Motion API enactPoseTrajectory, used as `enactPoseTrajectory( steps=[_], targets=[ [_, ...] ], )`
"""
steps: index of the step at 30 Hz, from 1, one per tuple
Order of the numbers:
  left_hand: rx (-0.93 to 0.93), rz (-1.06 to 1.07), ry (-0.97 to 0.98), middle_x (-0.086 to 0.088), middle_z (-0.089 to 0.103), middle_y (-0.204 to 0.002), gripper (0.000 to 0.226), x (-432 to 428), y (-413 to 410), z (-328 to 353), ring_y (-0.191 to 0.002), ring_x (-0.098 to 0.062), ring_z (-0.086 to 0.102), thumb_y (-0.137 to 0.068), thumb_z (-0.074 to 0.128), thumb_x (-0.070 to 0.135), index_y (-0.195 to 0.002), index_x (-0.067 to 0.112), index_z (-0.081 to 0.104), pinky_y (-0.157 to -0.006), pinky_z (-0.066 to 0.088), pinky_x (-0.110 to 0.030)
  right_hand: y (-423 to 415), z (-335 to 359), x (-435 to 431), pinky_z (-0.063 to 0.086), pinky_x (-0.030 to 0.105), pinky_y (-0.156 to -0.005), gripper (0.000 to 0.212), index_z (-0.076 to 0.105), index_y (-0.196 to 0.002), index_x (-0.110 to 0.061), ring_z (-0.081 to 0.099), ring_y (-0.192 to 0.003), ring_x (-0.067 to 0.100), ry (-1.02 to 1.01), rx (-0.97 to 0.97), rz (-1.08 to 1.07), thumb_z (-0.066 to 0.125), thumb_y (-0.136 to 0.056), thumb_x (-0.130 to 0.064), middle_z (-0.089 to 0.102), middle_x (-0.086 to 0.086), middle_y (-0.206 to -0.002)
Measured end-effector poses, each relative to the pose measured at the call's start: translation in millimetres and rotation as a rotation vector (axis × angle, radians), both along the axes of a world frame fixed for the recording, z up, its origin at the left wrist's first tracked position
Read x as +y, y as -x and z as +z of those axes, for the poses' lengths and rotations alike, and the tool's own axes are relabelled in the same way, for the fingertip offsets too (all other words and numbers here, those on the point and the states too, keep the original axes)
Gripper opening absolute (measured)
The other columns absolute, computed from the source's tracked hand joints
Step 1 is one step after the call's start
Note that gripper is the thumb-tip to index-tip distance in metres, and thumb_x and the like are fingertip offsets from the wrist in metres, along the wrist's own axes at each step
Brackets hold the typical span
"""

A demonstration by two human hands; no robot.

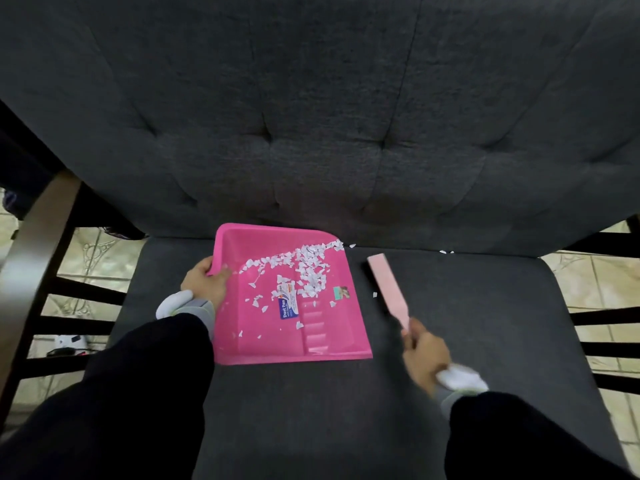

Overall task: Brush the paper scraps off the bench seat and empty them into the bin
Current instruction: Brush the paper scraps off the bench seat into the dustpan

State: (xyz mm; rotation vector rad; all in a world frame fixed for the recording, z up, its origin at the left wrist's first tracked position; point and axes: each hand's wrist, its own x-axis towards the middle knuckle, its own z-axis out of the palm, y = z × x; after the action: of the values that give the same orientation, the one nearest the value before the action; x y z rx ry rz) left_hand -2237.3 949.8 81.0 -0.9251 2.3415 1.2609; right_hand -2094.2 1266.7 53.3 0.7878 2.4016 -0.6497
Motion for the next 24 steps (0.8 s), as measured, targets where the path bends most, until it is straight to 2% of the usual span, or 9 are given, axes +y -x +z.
enactPoseTrajectory(
  steps=[5, 8, 10, 13, 16, 18, 21, 24],
  targets=[
    [0.025, 0.025, -0.039, -0.003, 0.065, -0.091, 0.029, -1, -5, 1, -0.077, -0.025, 0.062, -0.088, 0.060, 0.027, -0.116, 0.020, 0.062, -0.081, 0.052, -0.035, -23, -1, -12, 0.043, 0.026, -0.086, 0.030, 0.059, -0.124, -0.020, 0.062, -0.104, 0.022, 0.294, 0.078, -0.105, 0.048, -0.096, -0.019, 0.069, 0.006, -0.110],
    [0.044, 0.036, -0.050, -0.004, 0.066, -0.091, 0.029, 0, -11, 1, -0.079, -0.025, 0.062, -0.086, 0.063, 0.025, -0.115, 0.020, 0.063, -0.082, 0.051, -0.035, -23, -1, 8, 0.047, 0.035, -0.085, 0.030, 0.060, -0.123, -0.017, 0.057, -0.084, 0.018, 0.255, 0.131, -0.278, 0.048, -0.096, -0.020, 0.068, 0.006, -0.098],
    [0.051, 0.044, -0.069, -0.002, 0.065, -0.089, 0.028, 1, -14, 1, -0.076, -0.023, 0.062, -0.087, 0.062, 0.022, -0.114, 0.018, 0.063, -0.080, 0.050, -0.033, -21, 2, 20, 0.047, 0.036, -0.085, 0.030, 0.060, -0.123, -0.015, 0.060, -0.088, 0.023, 0.184, 0.165, -0.335, 0.047, -0.096, -0.021, 0.068, 0.010, -0.098],
    [0.057, 0.037, -0.062, -0.001, 0.064, -0.088, 0.028, 2, -19, 2, -0.073, -0.019, 0.059, -0.088, 0.060, 0.016, -0.115, 0.017, 0.063, -0.077, 0.048, -0.031, -17, 7, 28, 0.044, 0.034, -0.085, 0.032, 0.057, -0.126, -0.015, 0.060, -0.108, 0.035, 0.042, 0.107, -0.279, 0.044, -0.098, -0.022, 0.067, 0.018, -0.112],
    [0.058, 0.041, -0.062, -0.001, 0.064, -0.088, 0.030, 4, -23, 1, -0.071, -0.018, 0.059, -0.087, 0.058, 0.011, -0.116, 0.018, 0.062, -0.077, 0.048, -0.031, -21, 7, 13, 0.046, 0.036, -0.081, 0.031, 0.052, -0.126, -0.016, 0.061, -0.103, 0.039, -0.013, -0.001, -0.077, 0.042, -0.098, -0.024, 0.067, 0.023, -0.107],
    [0.058, 0.047, -0.066, 0.001, 0.064, -0.083, 0.029, 5, -25, 1, -0.067, -0.016, 0.059, -0.087, 0.057, 0.009, -0.114, 0.018, 0.063, -0.076, 0.048, -0.031, -29, 7, -6, 0.047, 0.034, -0.080, 0.029, 0.054, -0.124, -0.018, 0.064, -0.099, 0.035, 0.097, 0.013, 0.019, 0.043, -0.097, -0.023, 0.069, 0.018, -0.102],
    [0.070, 0.062, -0.074, 0.000, 0.063, -0.085, 0.029, 3, -31, 4, -0.065, -0.015, 0.058, -0.087, 0.056, 0.008, -0.114, 0.018, 0.063, -0.078, 0.050, -0.033, -34, 16, -24, 0.044, 0.024, -0.082, 0.031, 0.057, -0.126, -0.022, 0.064, -0.104, 0.024, 0.270, 0.099, -0.010, 0.046, -0.097, -0.021, 0.070, 0.007, -0.109],
    [0.059, 0.078, -0.062, -0.003, 0.065, -0.094, 0.033, -9, -37, 9, -0.072, -0.019, 0.059, -0.087, 0.058, 0.010, -0.118, 0.019, 0.061, -0.077, 0.048, -0.032, -31, 19, -18, 0.044, 0.028, -0.087, 0.030, 0.059, -0.125, -0.021, 0.062, -0.108, 0.025, 0.265, 0.159, -0.177, 0.048, -0.096, -0.021, 0.069, 0.009, -0.112]
  ],
)
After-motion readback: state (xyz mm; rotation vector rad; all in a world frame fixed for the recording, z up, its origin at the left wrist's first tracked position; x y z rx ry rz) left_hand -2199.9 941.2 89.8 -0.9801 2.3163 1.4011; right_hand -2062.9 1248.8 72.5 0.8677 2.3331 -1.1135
